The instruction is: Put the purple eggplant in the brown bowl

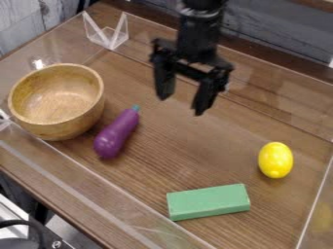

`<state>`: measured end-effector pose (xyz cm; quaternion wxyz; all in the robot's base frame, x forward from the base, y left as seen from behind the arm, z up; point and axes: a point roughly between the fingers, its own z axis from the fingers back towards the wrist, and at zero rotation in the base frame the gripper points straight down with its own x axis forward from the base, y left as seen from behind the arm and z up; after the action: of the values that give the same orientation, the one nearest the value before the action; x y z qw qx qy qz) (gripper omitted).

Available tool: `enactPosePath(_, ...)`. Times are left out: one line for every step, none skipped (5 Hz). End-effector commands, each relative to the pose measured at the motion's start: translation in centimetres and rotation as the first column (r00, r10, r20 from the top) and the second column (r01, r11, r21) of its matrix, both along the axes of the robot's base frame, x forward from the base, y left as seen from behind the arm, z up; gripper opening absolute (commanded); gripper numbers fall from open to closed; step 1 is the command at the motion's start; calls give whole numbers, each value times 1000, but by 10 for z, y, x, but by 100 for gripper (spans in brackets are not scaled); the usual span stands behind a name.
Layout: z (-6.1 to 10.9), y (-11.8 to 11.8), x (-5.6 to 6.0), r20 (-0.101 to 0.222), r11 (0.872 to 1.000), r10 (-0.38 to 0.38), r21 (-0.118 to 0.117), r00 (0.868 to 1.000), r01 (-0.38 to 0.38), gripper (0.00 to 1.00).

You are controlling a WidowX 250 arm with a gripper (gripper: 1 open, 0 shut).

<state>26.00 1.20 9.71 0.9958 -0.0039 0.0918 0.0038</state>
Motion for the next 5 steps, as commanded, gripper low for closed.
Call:
enactPosePath(14, 21, -21, 67, 1000, -20, 6, 998, 20, 100)
enactPosePath(12, 41, -39, 65, 999, -31, 10, 997, 30, 100)
enactPosePath(7, 58, -45, 62, 1000, -25, 15, 998, 24, 100)
enactPosePath(-2, 63, -52, 54, 1000, -21, 16, 998, 20, 100)
enactPosePath(-12, 65, -53, 53, 1000, -18, 14, 998, 17, 100)
